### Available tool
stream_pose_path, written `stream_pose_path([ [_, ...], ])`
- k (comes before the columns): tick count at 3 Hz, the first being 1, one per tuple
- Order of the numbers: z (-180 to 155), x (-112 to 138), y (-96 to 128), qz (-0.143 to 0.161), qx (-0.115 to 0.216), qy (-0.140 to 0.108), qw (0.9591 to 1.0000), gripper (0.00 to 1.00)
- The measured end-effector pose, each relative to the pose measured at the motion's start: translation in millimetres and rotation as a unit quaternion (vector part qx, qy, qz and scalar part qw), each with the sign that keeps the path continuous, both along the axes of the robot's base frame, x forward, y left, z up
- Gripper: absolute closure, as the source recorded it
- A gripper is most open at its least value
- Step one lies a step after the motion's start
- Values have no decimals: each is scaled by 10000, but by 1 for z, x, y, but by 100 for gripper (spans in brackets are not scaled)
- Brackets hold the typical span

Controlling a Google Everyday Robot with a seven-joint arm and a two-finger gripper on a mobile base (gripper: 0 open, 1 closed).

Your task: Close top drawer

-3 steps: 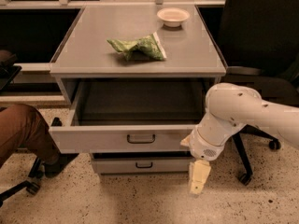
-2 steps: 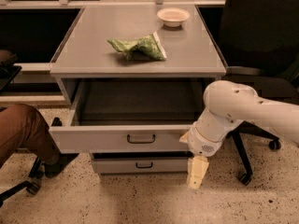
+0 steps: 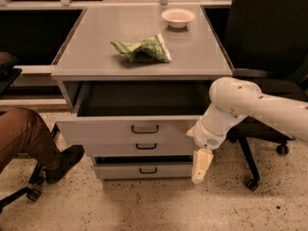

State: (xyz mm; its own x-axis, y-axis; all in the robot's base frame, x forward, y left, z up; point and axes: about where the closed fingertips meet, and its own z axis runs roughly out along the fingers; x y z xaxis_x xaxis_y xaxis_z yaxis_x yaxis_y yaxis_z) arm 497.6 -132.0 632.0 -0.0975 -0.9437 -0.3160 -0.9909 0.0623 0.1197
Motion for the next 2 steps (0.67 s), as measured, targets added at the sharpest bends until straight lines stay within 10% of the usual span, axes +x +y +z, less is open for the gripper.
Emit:
stream_pose_path([
  [2,-1,64,-1,-252,87,-585,9979,0],
])
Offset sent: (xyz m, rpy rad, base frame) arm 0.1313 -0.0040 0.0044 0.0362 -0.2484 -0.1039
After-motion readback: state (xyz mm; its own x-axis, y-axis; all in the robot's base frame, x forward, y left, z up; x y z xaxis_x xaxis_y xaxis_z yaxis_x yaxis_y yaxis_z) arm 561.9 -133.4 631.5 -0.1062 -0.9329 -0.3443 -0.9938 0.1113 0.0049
